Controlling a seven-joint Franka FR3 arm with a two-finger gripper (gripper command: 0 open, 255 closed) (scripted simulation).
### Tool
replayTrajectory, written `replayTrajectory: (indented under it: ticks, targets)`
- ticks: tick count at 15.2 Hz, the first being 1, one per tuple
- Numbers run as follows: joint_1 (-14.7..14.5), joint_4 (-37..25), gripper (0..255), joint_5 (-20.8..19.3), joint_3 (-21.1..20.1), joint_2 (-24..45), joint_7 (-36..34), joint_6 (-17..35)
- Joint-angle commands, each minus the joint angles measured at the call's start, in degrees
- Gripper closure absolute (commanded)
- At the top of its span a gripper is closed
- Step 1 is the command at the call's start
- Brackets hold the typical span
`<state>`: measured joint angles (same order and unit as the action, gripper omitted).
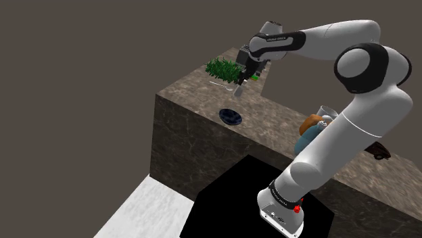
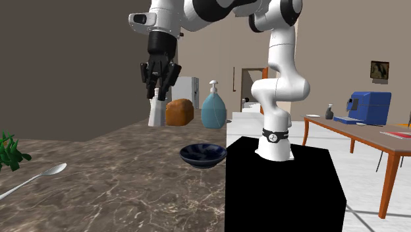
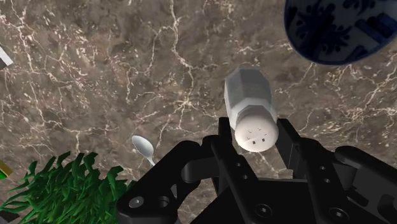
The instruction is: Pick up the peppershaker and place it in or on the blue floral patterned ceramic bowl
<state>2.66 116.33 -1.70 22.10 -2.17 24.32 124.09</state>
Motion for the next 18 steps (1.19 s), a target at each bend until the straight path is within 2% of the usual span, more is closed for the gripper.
replayTrajectory:
  ticks: [1, 9, 18]
  targets:
    - [-0.88, 3.15, 255, -2.03, -1.15, -3.83, -2.99, -0.47]
    - [-2.8, 14.8, 255, -7.08, -8.14, -19.38, -14.41, -4.66]
    - [-2.55, 20.22, 255, -7.36, -7.61, -17.54, -14.65, 2.58]
